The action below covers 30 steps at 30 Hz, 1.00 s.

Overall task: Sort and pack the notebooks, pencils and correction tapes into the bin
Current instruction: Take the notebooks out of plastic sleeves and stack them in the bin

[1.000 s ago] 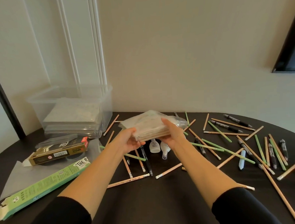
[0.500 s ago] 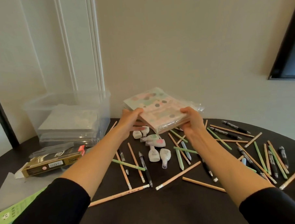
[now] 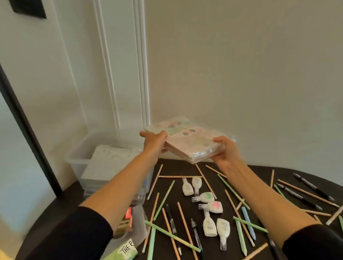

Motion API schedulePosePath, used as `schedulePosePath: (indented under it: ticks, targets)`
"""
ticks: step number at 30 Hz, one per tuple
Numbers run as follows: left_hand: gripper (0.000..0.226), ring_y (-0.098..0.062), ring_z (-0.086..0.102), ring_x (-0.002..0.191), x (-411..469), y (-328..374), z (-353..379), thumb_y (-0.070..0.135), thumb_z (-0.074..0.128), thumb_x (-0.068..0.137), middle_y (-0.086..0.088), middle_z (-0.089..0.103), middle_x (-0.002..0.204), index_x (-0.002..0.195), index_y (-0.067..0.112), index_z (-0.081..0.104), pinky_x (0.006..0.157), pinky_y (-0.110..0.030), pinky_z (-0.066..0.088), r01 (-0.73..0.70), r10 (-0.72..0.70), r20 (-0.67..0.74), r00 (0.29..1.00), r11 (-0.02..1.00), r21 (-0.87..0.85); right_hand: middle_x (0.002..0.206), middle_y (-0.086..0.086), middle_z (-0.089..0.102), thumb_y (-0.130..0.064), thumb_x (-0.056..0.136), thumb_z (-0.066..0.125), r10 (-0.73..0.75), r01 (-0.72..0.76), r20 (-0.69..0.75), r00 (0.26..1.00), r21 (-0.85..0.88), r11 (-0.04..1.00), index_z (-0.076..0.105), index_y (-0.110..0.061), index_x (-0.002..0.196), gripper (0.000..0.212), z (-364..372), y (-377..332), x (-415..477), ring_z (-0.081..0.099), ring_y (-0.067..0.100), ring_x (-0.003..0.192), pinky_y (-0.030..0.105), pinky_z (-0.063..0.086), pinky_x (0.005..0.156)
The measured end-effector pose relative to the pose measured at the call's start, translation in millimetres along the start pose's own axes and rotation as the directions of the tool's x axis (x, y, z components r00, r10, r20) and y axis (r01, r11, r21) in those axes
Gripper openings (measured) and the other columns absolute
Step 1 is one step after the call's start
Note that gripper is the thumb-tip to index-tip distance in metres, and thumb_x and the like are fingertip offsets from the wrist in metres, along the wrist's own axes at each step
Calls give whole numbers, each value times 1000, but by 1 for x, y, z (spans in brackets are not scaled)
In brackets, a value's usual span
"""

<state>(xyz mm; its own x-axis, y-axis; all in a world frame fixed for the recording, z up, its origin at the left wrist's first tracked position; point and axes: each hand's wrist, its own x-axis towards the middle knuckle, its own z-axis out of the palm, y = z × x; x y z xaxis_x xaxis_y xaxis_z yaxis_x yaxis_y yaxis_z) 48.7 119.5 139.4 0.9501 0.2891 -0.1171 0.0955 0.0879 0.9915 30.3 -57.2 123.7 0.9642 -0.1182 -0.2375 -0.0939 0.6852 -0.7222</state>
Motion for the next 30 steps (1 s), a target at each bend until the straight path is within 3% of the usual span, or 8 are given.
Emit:
schedulePosePath:
  ticks: [9,11,13,15,21,23,26,30]
  targets:
    - [77,-30,50,115,28,77,-86,-2,50,89,-16,42,132,145,10,-1,91,-39,48,295,-283,-86,955,932,211,92,14,53,8,80,49,200,-193,3,980,-252,948,48,-8,84,16,121,-10,10,56,30,87,41,50,72]
    - [60,-26,55,99,35,77,-103,-4,48,90,-15,48,118,141,5,16,90,-37,47,373,-372,-38,928,914,162,92,13,52,8,80,49,242,-224,18,970,-315,922,48,-8,85,16,139,-3,20,56,29,82,39,50,64]
    - [29,-18,49,73,43,74,-118,-5,45,92,-12,48,94,117,7,37,81,-34,46,442,-445,1,895,889,122,92,13,52,9,80,49,272,-243,29,962,-364,899,48,-7,84,16,153,6,31,56,28,82,40,50,62]
    - [15,-17,44,69,56,69,-133,-6,44,92,-9,44,83,100,7,42,83,-31,42,494,-496,-11,869,863,103,90,14,54,10,80,47,319,-286,23,948,-386,877,49,-5,82,15,164,24,47,56,28,81,41,49,65]
    - [45,-35,45,118,105,50,-161,-11,44,90,-20,40,131,132,2,35,91,-41,44,540,-538,-62,841,828,151,106,20,59,13,80,44,418,-371,15,908,-432,822,56,-4,85,21,182,65,90,59,34,95,45,50,75]
    - [48,-38,42,121,122,39,-165,-11,46,89,-20,35,137,133,2,34,91,-43,46,569,-567,-75,820,794,213,125,24,54,15,79,42,440,-388,5,898,-459,799,57,1,109,36,183,79,106,55,39,111,50,48,89]
    - [48,-39,41,122,138,27,-172,-3,49,91,-21,31,140,136,1,33,91,-42,47,615,-625,-115,772,690,382,137,26,44,17,79,37,464,-416,-36,885,-510,753,46,10,127,50,180,93,118,48,41,121,48,47,91]
    - [41,-39,53,112,157,18,-179,9,46,95,-26,45,130,133,-4,38,79,-39,48,610,-667,-151,729,534,586,127,25,52,21,77,29,484,-467,-94,870,-470,749,55,6,98,37,170,104,133,57,39,102,43,49,76]
